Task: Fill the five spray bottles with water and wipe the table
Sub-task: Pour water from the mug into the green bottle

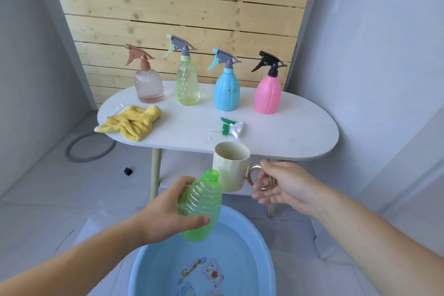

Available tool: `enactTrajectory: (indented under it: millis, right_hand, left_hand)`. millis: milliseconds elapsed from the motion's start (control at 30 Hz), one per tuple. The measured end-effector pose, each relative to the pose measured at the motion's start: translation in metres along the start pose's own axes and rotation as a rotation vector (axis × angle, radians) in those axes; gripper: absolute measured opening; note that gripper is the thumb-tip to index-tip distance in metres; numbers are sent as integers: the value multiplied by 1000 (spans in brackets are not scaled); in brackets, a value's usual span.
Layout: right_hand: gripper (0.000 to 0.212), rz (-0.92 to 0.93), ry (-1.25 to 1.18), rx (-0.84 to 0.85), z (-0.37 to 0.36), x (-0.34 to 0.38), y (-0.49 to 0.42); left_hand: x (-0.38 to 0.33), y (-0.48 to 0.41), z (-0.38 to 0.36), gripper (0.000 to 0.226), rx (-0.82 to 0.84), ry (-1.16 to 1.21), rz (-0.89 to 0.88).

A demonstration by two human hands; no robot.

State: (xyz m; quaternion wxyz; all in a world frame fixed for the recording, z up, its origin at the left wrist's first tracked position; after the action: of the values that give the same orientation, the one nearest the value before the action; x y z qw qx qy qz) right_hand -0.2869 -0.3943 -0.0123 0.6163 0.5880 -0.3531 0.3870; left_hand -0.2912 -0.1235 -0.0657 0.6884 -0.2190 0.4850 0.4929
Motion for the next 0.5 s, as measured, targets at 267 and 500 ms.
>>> enactTrajectory:
  millis: [267, 500]
  right_hand:
    - [26, -225, 306, 107, -41, -125, -51]
    - [31, -139, 687, 67, -50, -196, -79]
  left_hand:
    - [79, 19, -19, 73, 16, -40, 286]
    - [146, 32, -70, 67, -18, 78, 448]
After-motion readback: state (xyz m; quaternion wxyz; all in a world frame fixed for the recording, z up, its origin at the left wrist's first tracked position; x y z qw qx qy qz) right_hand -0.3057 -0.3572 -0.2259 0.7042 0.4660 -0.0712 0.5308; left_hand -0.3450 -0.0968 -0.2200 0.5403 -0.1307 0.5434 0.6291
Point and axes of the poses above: each hand's wrist, its own y-axis away from the middle knuckle, its own z-axis out of the back of the hand, x = y × z, the point moved 3 cm from there along -y, towards the middle knuckle, and after that the axes turned 3 degrees about -y, right-handed, at the moved point
